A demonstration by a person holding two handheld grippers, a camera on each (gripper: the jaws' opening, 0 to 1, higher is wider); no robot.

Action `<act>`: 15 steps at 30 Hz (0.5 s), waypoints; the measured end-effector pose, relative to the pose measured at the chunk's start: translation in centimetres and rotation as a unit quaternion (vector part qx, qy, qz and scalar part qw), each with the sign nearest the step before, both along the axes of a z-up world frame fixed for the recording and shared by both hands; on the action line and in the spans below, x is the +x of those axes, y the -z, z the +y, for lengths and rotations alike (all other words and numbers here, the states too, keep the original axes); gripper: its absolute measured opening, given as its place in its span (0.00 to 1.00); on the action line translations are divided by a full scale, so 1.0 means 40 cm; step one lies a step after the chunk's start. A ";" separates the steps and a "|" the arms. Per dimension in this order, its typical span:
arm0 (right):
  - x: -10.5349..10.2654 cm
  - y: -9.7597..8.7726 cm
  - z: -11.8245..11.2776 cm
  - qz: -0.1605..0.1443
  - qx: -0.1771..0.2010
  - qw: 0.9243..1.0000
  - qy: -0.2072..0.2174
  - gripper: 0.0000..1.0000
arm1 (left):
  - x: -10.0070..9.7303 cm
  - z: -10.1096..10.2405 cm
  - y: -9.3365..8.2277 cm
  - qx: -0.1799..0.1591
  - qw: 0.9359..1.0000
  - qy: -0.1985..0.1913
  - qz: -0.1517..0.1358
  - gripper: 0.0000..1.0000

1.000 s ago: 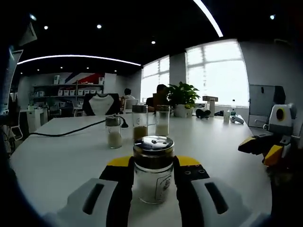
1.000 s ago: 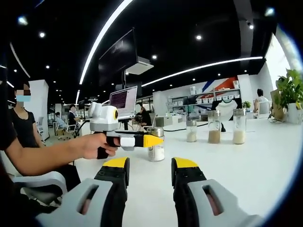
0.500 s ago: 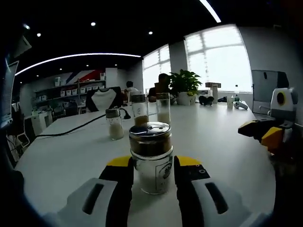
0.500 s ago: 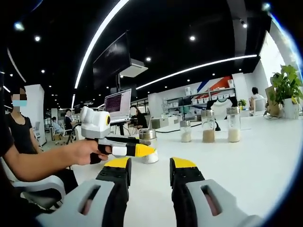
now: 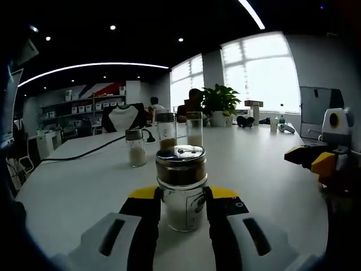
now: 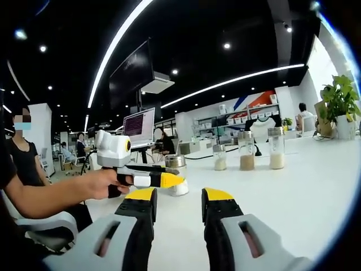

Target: Rotate the seasoning bottle until the label or dispensing opening points toward the visible target arrow and the bottle remains upright within the marked orientation range

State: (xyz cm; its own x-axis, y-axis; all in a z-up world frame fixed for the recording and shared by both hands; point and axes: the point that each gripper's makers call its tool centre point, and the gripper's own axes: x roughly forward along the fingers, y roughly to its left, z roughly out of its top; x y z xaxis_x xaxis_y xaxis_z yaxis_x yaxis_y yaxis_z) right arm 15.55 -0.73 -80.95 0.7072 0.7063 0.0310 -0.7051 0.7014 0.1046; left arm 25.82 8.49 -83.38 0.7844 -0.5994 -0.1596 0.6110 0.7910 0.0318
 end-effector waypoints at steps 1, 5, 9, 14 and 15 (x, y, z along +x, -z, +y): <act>0.000 0.000 0.000 0.000 0.000 1.000 0.000 0.30 | 0.000 -0.001 -0.001 0.000 1.000 0.000 -0.001 0.34; -0.001 0.002 0.003 0.000 -0.002 1.000 -0.001 0.30 | 0.000 -0.002 -0.002 0.001 1.000 0.004 0.000 0.34; -0.001 0.005 0.005 0.002 -0.003 1.000 -0.001 0.30 | 0.002 0.002 -0.002 0.004 1.000 0.003 0.004 0.34; -0.002 0.007 0.009 0.003 -0.004 1.000 -0.003 0.30 | 0.005 0.002 -0.002 0.007 1.000 0.006 0.005 0.34; -0.003 0.008 0.011 0.004 -0.005 1.000 -0.003 0.30 | 0.006 0.003 -0.002 0.007 1.000 0.007 0.006 0.34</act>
State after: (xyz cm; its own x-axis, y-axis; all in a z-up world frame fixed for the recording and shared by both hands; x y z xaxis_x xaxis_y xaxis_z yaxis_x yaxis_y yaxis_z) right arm 15.44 -0.28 -81.29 0.7029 0.7110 0.0189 -0.7087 0.6979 0.1037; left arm 26.06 8.60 -83.31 0.7744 -0.6071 -0.1781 0.6217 0.7824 0.0361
